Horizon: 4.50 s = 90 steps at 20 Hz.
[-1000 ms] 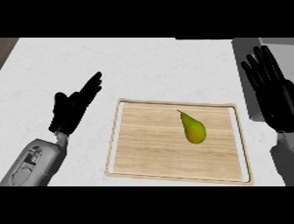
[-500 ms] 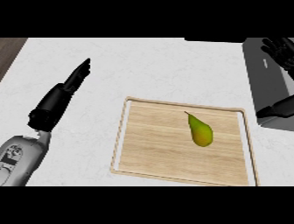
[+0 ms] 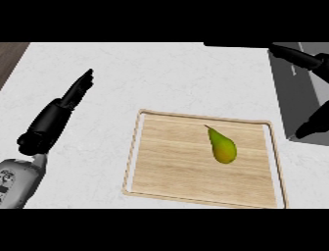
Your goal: Pick the pear from the tray and place it in the cardboard box
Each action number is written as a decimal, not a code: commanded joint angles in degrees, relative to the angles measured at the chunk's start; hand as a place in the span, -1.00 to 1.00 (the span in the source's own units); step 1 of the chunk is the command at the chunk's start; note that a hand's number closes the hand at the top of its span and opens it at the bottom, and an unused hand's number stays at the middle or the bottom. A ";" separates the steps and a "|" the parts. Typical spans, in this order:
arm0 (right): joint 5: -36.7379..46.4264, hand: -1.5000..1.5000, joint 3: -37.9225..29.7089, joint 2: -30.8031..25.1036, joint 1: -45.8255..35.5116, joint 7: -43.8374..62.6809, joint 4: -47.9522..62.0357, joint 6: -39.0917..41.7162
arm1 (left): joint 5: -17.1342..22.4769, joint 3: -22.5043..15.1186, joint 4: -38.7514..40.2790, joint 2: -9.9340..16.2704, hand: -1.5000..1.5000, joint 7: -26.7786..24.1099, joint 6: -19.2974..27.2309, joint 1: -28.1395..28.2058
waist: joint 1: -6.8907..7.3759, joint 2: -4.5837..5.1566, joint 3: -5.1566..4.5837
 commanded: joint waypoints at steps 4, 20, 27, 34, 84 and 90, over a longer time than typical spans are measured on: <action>11.46 -1.00 11.55 2.87 -9.87 4.64 -1.16 7.29 | -0.42 0.99 -1.04 0.53 0.00 0.59 -0.45 0.70 | -0.10 -0.32 -0.09; 17.10 -1.00 12.86 14.94 -9.32 29.37 -11.34 20.05 | -1.93 6.14 -1.50 -0.36 0.00 -1.56 -3.53 4.12 | -2.18 -0.49 -0.04; 20.95 -1.00 10.14 18.07 -4.99 33.50 -17.22 22.74 | -3.88 7.24 -0.14 -3.40 0.00 1.81 -4.22 0.50 | -2.54 -0.50 -0.03; 30.76 -1.00 9.05 21.22 -6.94 27.44 -9.15 20.78 | -6.50 7.28 -1.33 -5.19 0.00 -0.67 -6.10 3.63 | -1.95 -0.33 -0.02; 64.08 1.00 8.50 32.97 3.13 -3.34 6.76 -8.78 | -11.75 14.92 -5.47 -11.44 0.00 2.56 -12.89 4.73 | -2.18 -0.44 -0.01; 58.60 1.00 11.69 15.16 19.57 -32.30 -10.26 -17.71 | -11.90 17.13 -3.89 -10.07 0.00 2.53 -11.93 4.83 | -5.45 -0.96 0.07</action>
